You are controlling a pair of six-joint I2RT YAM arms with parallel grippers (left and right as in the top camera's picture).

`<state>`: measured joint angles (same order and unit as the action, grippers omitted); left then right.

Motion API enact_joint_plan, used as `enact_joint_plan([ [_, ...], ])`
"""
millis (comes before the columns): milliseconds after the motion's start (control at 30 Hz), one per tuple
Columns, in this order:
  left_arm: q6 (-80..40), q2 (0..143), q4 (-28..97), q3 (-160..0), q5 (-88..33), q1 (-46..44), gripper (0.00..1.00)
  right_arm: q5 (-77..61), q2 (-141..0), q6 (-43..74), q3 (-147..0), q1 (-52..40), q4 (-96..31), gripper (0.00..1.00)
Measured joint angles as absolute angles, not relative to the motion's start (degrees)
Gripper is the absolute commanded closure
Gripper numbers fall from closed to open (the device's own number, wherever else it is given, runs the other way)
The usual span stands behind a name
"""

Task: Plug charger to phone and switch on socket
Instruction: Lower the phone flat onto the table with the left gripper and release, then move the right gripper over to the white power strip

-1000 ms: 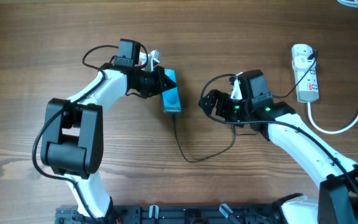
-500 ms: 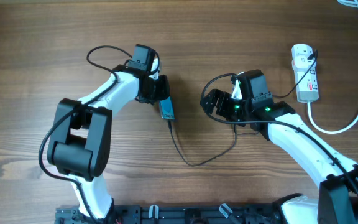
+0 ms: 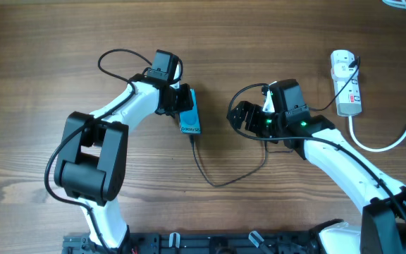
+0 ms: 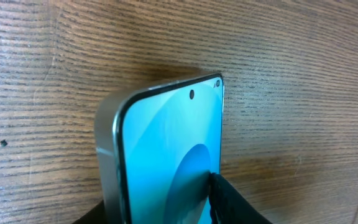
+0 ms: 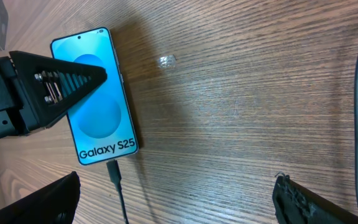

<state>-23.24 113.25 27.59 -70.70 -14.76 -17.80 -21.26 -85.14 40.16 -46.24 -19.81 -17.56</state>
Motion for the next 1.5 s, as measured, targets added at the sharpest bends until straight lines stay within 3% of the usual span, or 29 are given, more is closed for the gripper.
enact_joint_plan([
  [367,-23.24,113.25,27.42,-70.7,-14.61,-17.8,0.59,-21.12,-85.14,40.16,-46.24,-19.81,-17.56,0.0],
  [567,-23.22,113.25,27.42,-70.7,-14.59,-17.43,0.71,-21.12,-85.14,40.16,-46.24,-19.81,-17.56,0.0],
  [800,-24.27,113.25,30.0,-70.7,-14.41,-8.29,0.72,-21.12,-85.14,40.18,-46.24,-19.81,-17.56,0.0],
  [867,-25.06,113.25,30.89,-70.7,-14.39,-6.0,0.68,-21.1,-85.14,40.16,-46.24,-19.81,-17.56,0.0],
  [900,-25.71,113.25,31.03,-70.7,-14.37,-4.86,0.54,-21.12,-85.14,40.16,-46.24,-19.81,-17.56,0.0],
  [933,-26.02,113.25,31.11,-70.7,-14.35,-4.32,0.24,-21.1,-85.14,40.16,-46.24,-19.81,-17.56,0.0],
  [967,-26.15,113.25,30.89,-70.74,-14.63,-4.38,0.0,-21.12,-85.14,40.16,-46.24,-19.81,-17.56,0.0],
  [1500,-26.44,112.27,31.18,-71.37,-14.83,-4.8,0.0,-21.12,-85.14,40.47,-46.24,-19.81,-16.4,0.01],
])
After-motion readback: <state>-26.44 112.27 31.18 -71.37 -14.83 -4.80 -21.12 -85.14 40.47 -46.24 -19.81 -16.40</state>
